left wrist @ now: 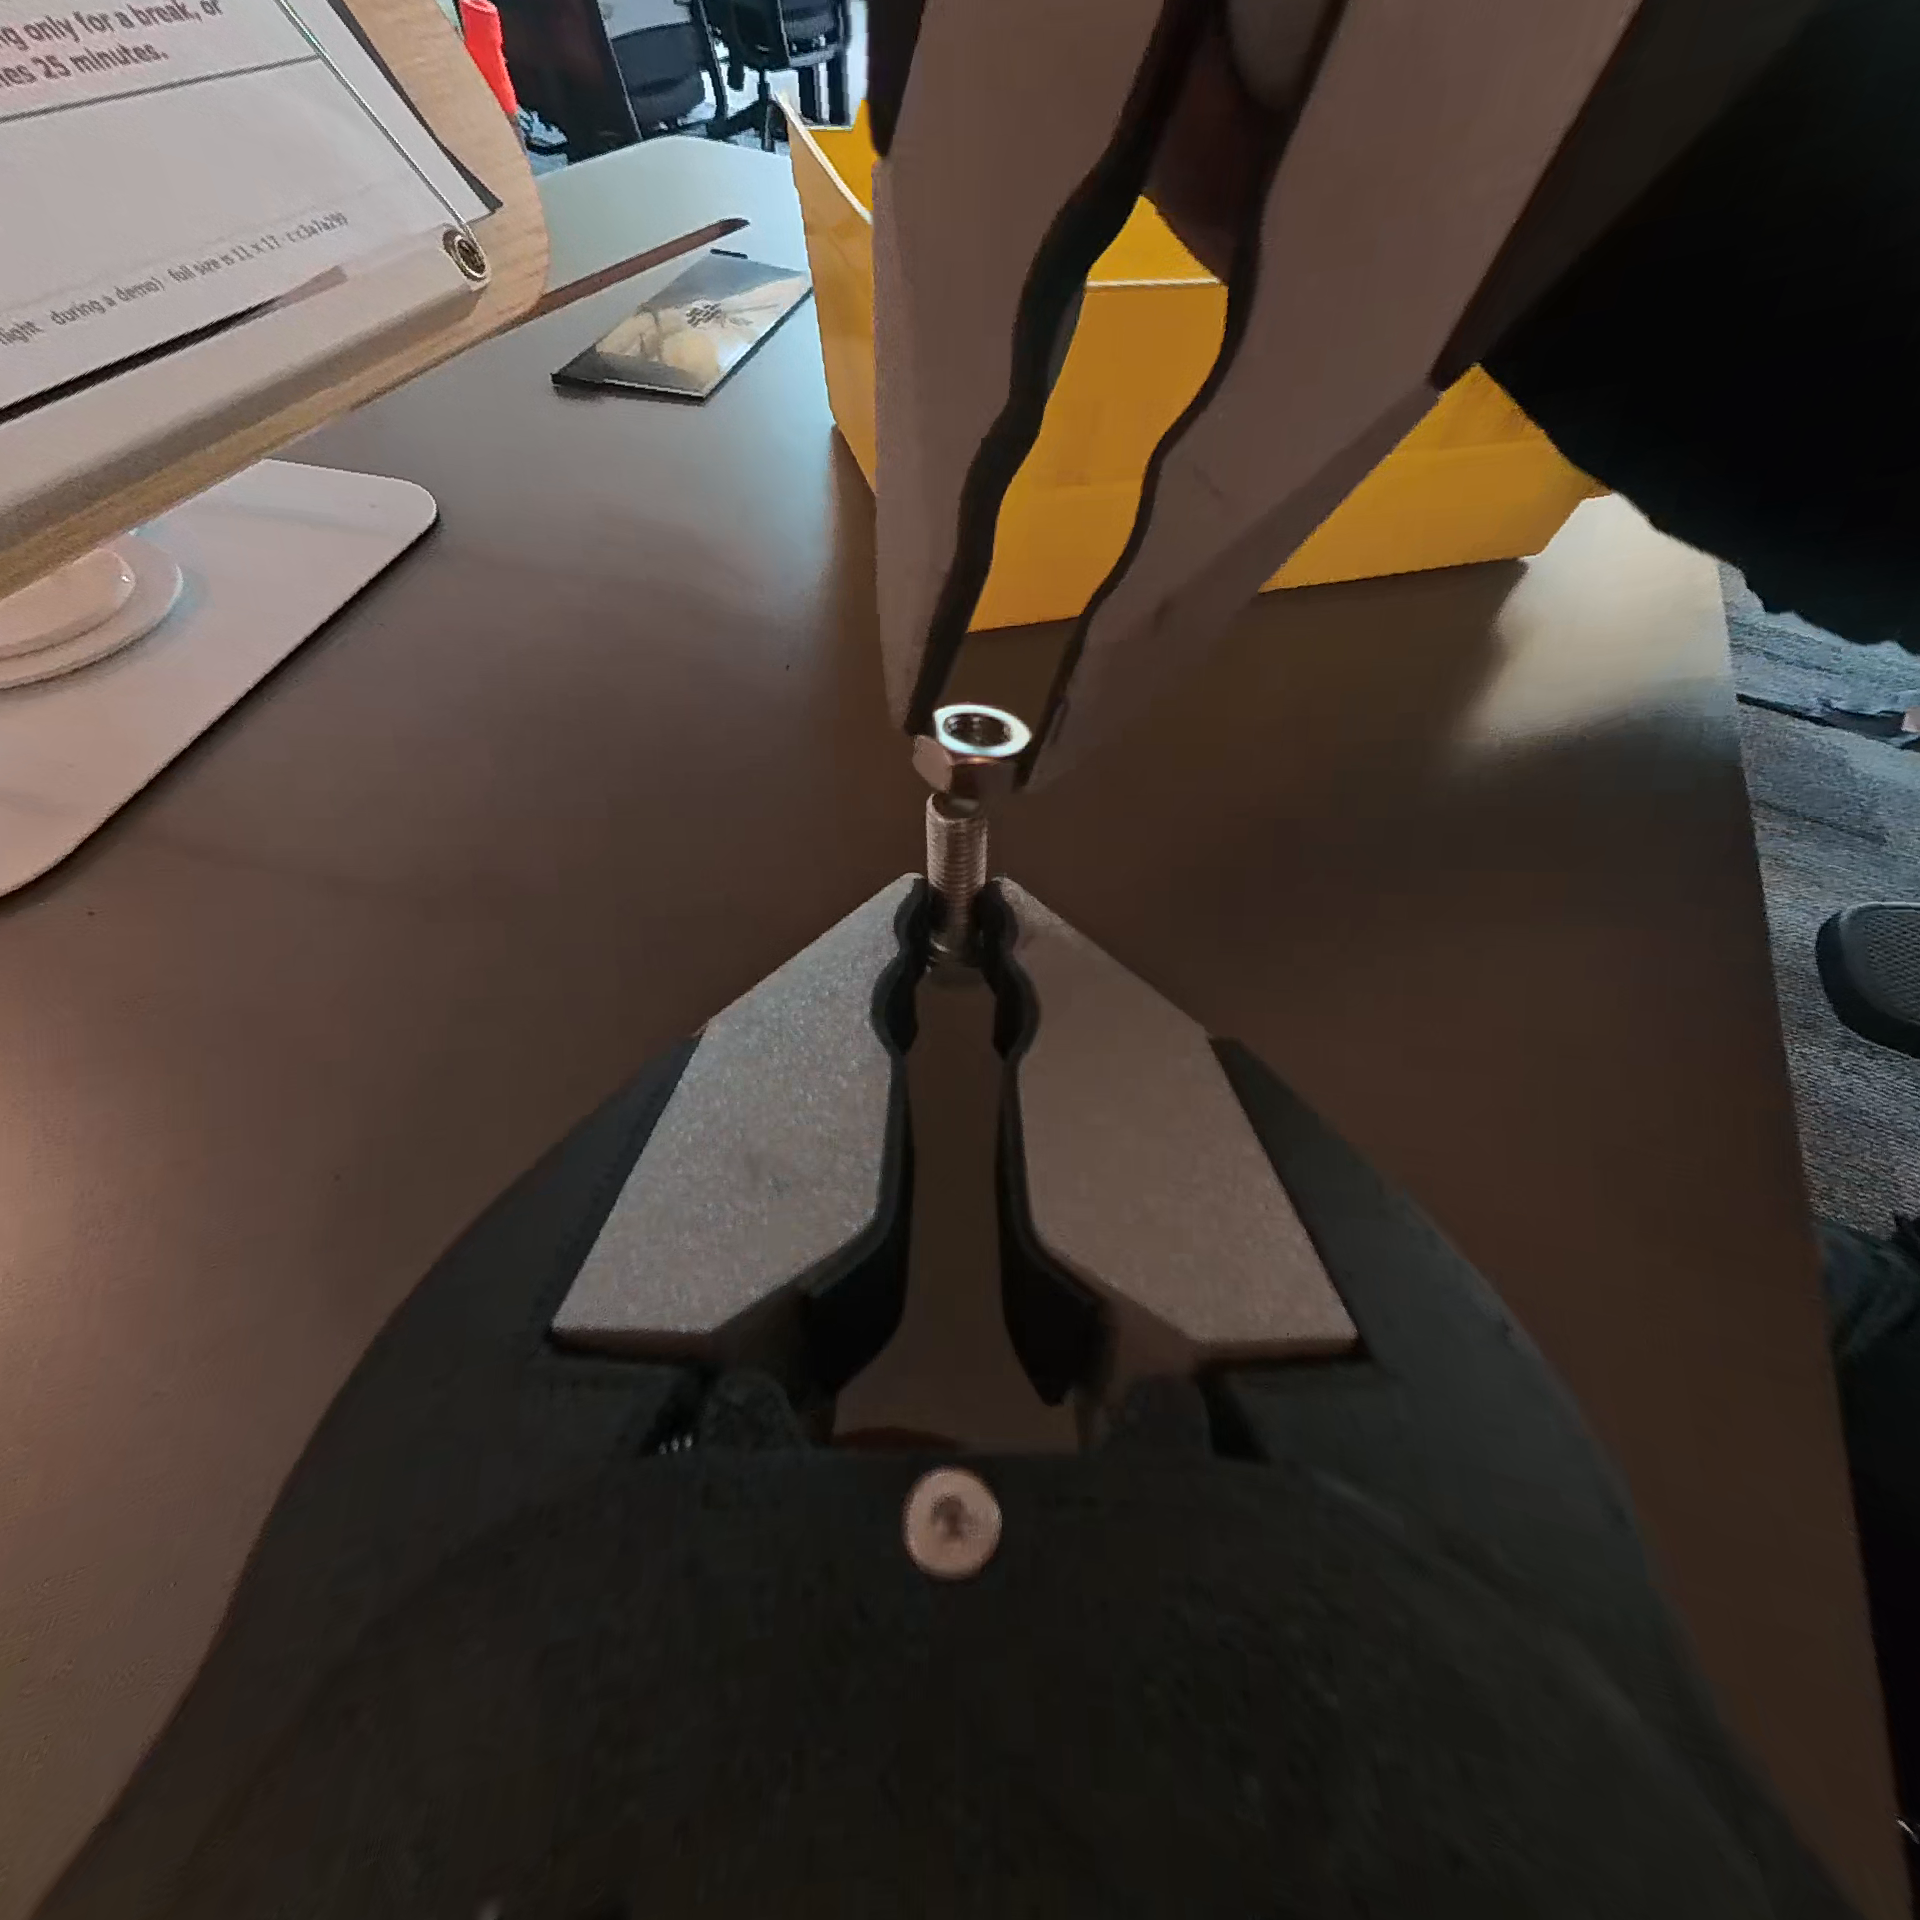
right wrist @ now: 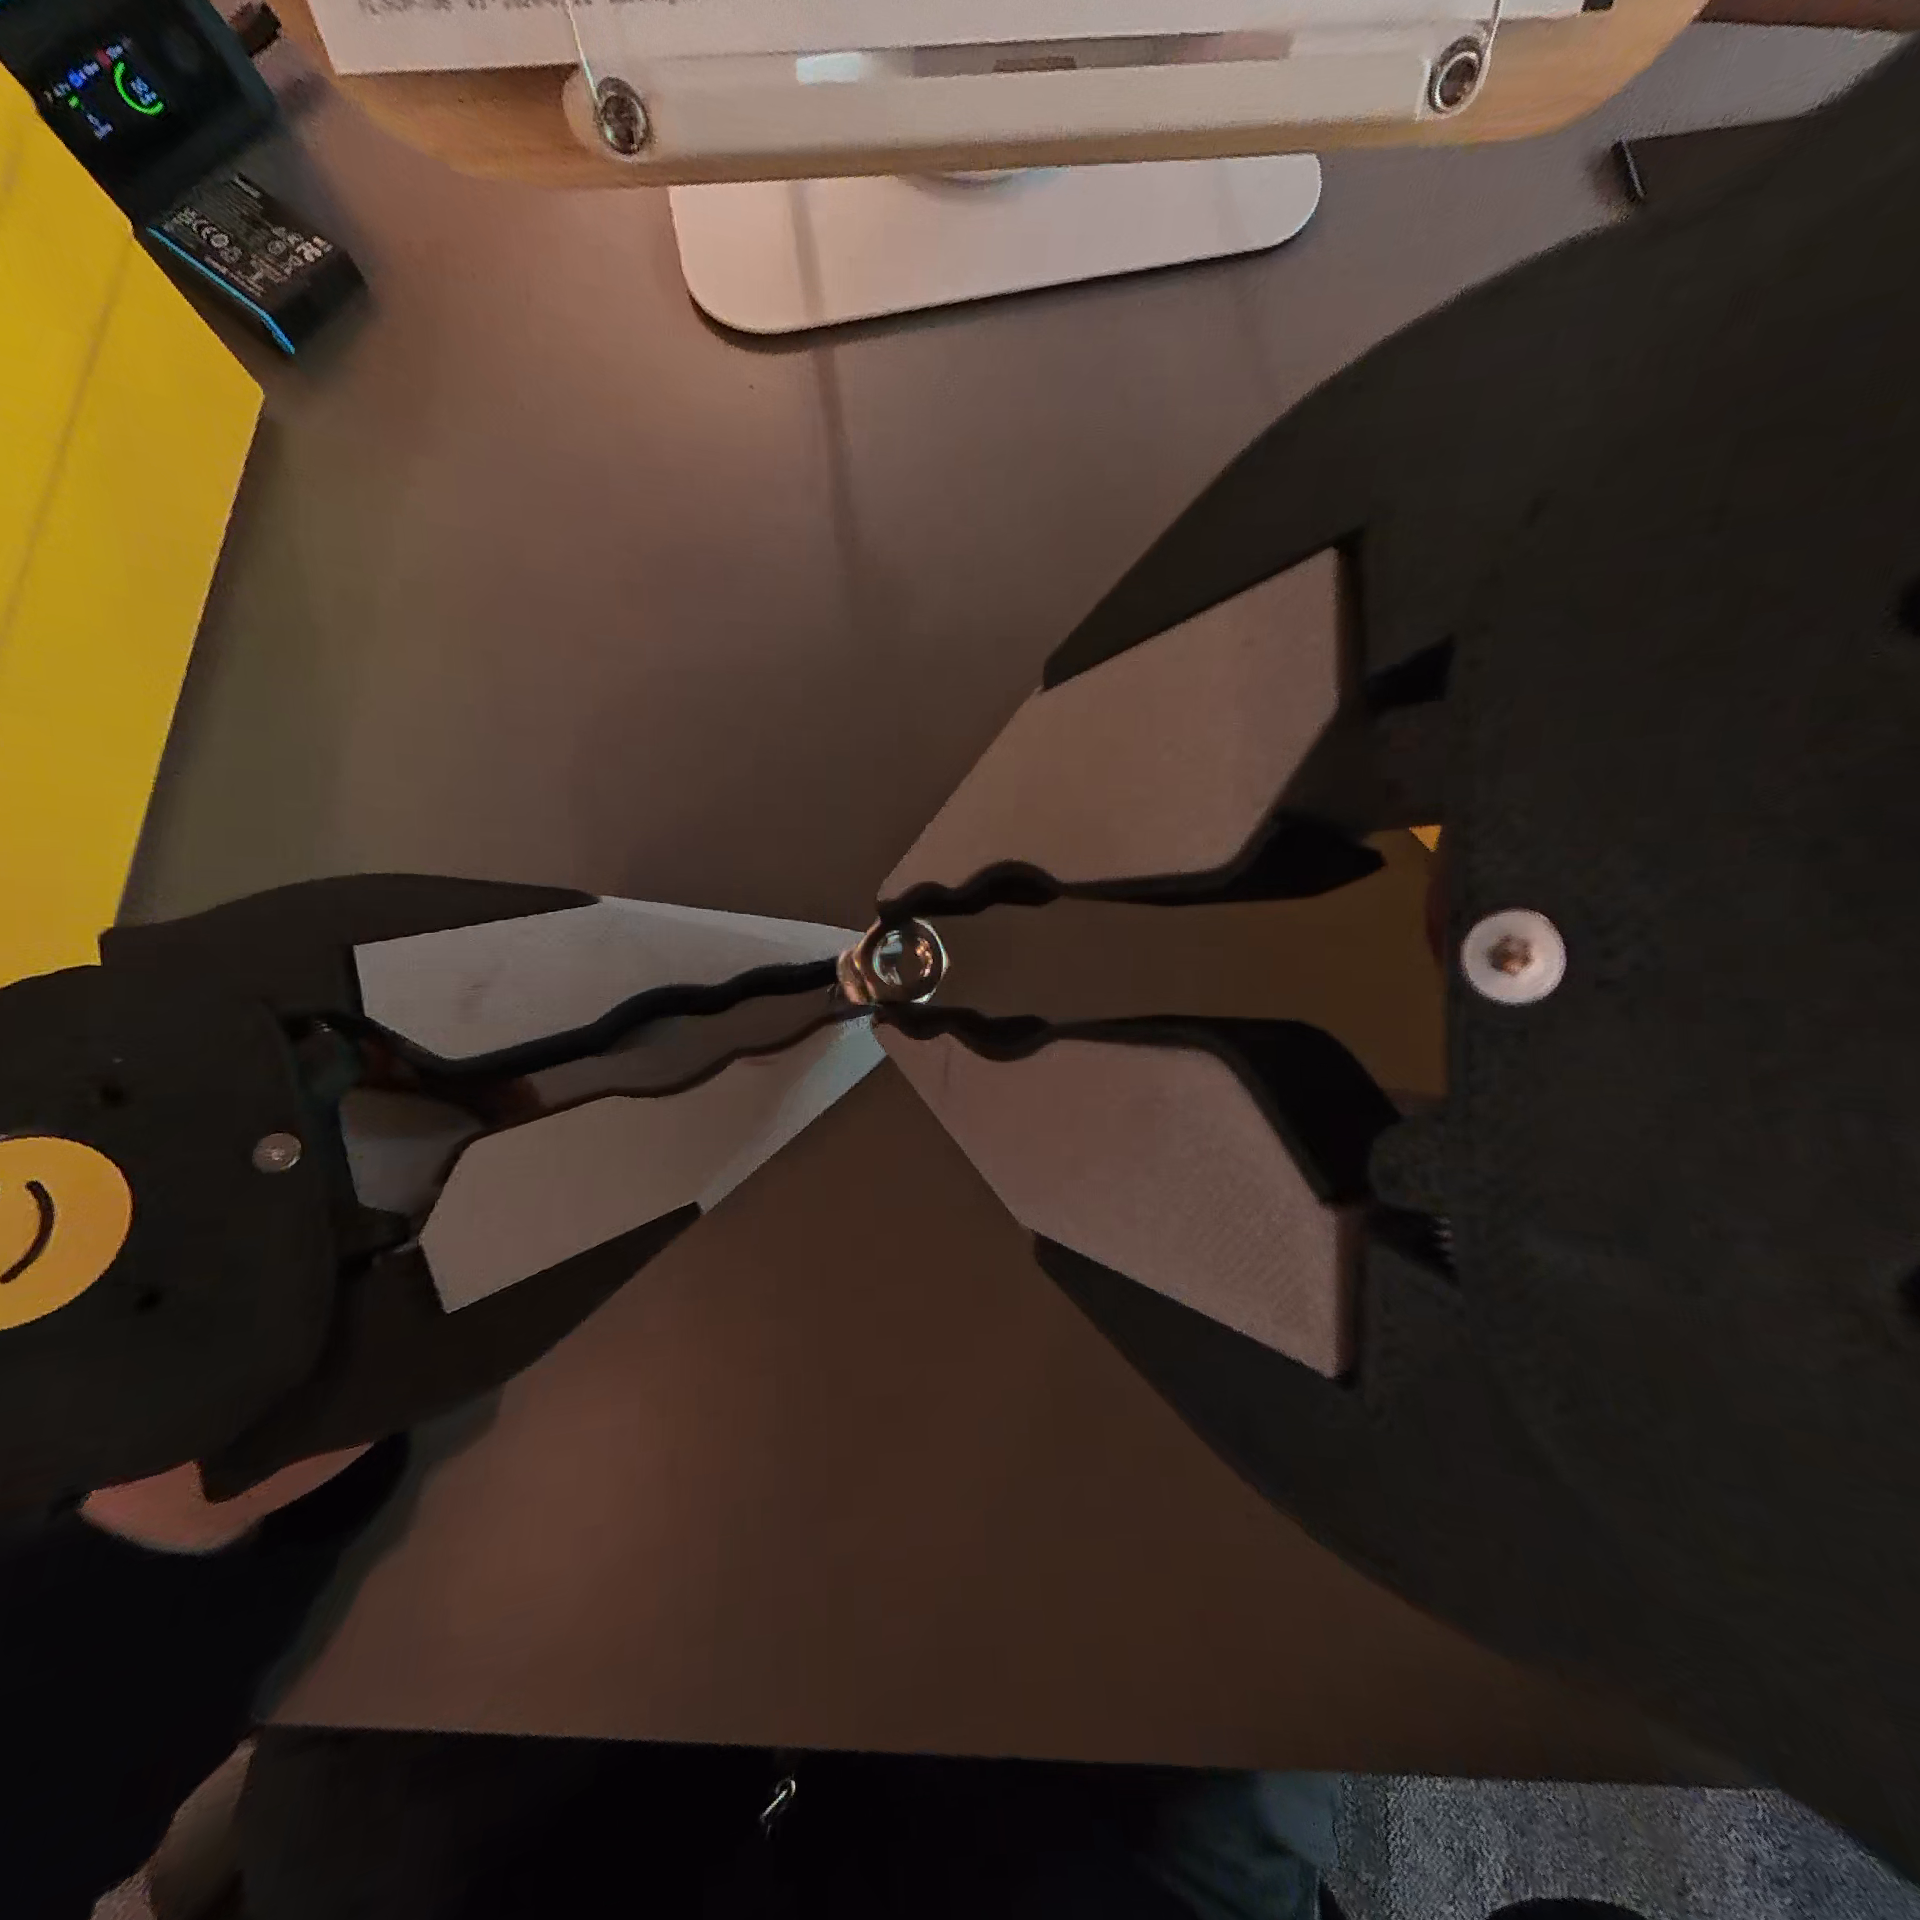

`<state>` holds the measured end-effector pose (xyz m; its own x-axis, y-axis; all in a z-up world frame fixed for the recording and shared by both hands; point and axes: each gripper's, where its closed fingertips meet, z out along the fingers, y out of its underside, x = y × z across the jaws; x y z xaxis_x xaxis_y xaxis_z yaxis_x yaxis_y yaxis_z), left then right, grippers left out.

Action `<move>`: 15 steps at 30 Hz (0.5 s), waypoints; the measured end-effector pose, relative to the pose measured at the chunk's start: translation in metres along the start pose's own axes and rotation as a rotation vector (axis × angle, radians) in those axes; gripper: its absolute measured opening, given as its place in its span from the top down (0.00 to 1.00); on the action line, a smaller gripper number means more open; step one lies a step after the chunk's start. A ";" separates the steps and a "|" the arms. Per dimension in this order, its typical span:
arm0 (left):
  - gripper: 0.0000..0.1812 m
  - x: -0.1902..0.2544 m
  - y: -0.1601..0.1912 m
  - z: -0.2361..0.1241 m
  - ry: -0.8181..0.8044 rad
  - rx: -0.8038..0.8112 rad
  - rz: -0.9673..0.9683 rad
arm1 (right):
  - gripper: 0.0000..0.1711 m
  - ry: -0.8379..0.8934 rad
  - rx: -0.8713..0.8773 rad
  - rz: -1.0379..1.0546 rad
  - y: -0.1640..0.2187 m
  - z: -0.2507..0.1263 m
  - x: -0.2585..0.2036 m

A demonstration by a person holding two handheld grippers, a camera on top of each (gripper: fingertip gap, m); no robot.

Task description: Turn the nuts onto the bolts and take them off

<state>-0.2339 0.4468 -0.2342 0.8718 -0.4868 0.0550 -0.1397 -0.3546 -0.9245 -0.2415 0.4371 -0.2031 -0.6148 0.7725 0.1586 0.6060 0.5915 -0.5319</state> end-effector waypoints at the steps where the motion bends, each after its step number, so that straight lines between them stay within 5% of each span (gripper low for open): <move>1: 0.96 0.000 0.000 0.000 -0.001 0.000 0.001 | 0.91 0.000 -0.005 -0.001 -0.002 0.000 0.001; 15: 0.96 -0.001 0.000 0.001 -0.038 -0.003 0.036 | 0.91 -0.038 -0.065 0.013 -0.003 0.005 0.001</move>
<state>-0.2345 0.4480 -0.2343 0.8833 -0.4687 0.0076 -0.1724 -0.3400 -0.9245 -0.2463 0.4347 -0.2053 -0.6248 0.7715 0.1200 0.6447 0.5965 -0.4781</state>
